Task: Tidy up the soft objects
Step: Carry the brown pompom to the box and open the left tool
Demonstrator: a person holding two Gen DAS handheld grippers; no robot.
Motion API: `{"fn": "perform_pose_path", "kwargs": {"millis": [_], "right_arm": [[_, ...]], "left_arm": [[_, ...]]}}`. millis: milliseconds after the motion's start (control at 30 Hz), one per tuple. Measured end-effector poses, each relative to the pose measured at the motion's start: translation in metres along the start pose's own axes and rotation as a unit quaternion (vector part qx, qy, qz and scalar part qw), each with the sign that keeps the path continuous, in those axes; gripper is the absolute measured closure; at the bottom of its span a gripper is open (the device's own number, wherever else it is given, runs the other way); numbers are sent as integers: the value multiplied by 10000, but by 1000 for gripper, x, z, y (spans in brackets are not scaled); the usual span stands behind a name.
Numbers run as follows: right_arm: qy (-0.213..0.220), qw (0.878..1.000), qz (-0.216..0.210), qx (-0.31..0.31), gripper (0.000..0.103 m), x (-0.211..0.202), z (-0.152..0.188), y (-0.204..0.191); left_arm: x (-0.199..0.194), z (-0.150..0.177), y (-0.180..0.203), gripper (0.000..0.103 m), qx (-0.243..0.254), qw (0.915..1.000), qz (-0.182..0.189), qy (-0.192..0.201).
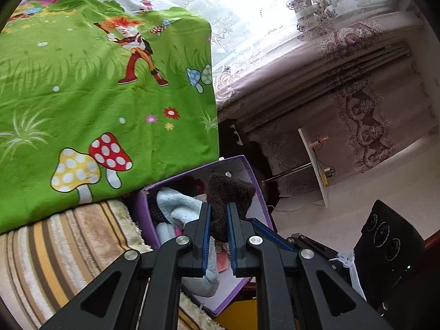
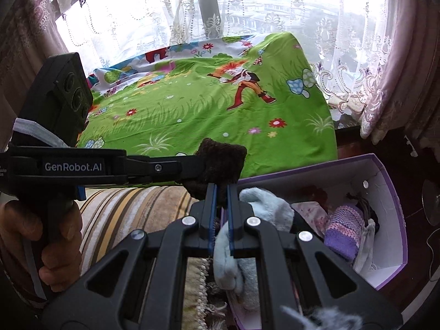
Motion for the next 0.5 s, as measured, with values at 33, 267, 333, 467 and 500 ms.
{"fn": "perform_pose_path", "kwargs": {"millis": [33,267,333,467,500], "right_arm": [[9,10000,36,52,94,-3,2,7],[13,9981,359,506,94,-19,18,61],[8,9970,464,621,93,-22,22,76],[-13,9933,741,892,93,-28,31,108],[-28,9922,827,935,93,-29,34,116]], "left_arm": [[6,1,5,91,36,10000,-4,-45],[58,7,47,91,384,9982,-97,-445],[71,9,56,91,459,9975,-135,-525],[100,11,68,87,563,9956,-300,-692],[105,12,69,86,571,9950,-362,-733]]}}
Point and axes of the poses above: each gripper's, at about its wrist camera, not at the fingertips, and x roughly the way its jaws point, y to its right, z to its underside, the point moved 7 cm from there along x, roughly the way its jaws point, and after that the axes turned 5 degrees about -y, right-handed, at the moved point
